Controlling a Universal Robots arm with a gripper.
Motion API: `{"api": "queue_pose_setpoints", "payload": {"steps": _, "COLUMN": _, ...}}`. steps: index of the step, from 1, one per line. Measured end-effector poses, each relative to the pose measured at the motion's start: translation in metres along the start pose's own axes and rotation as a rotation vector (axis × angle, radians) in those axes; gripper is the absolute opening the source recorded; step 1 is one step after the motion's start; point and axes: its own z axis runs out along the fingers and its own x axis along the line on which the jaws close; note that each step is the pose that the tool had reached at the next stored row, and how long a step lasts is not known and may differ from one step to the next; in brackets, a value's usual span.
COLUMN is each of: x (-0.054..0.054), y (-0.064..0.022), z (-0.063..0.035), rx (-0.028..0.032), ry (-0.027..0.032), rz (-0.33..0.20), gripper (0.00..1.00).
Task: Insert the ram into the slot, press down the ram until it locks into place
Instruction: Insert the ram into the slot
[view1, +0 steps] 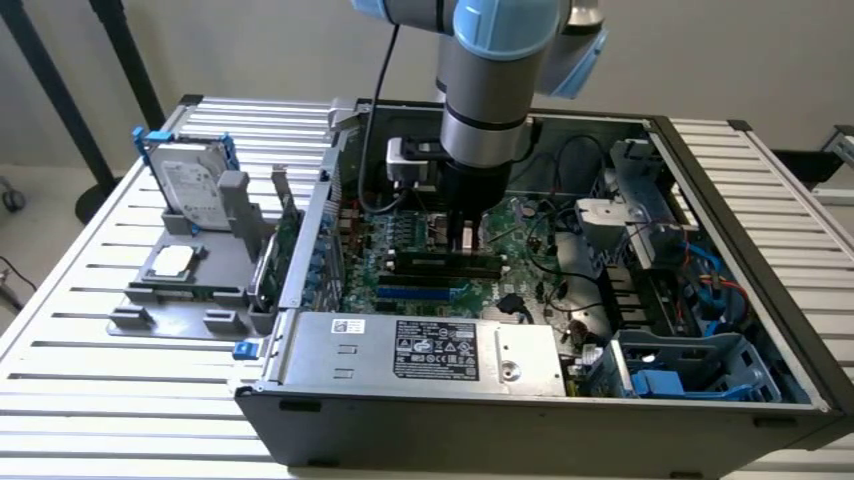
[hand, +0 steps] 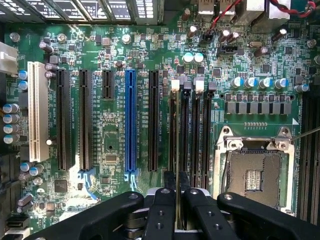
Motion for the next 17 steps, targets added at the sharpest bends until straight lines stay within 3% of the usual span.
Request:
{"api": "queue_pose_setpoints", "payload": {"steps": 7, "x": 0.000, "y": -0.0003, "z": 0.0014, "rx": -0.0001, "ry": 0.0001, "rz": -0.001, "gripper": 0.15}}
{"api": "queue_pose_setpoints", "payload": {"steps": 9, "x": 0.000, "y": -0.0003, "z": 0.0014, "rx": 0.0000, "ry": 0.0000, "rz": -0.001, "gripper": 0.27}}
{"api": "queue_pose_setpoints", "payload": {"steps": 10, "x": 0.000, "y": -0.0003, "z": 0.0013, "rx": 0.0001, "ry": -0.0006, "rz": -0.001, "gripper": 0.27}}
{"api": "queue_pose_setpoints", "payload": {"steps": 11, "x": 0.000, "y": -0.0003, "z": -0.0003, "rx": 0.0001, "ry": -0.0026, "rz": -0.001, "gripper": 0.27}}
{"api": "queue_pose_setpoints", "payload": {"steps": 12, "x": 0.000, "y": -0.0002, "z": -0.0030, "rx": 0.0001, "ry": -0.0050, "rz": -0.001, "gripper": 0.34}}
{"api": "queue_pose_setpoints", "payload": {"steps": 17, "x": 0.000, "y": 0.0011, "z": -0.0239, "rx": 0.0000, "ry": -0.0087, "rz": -0.001, "gripper": 0.34}}
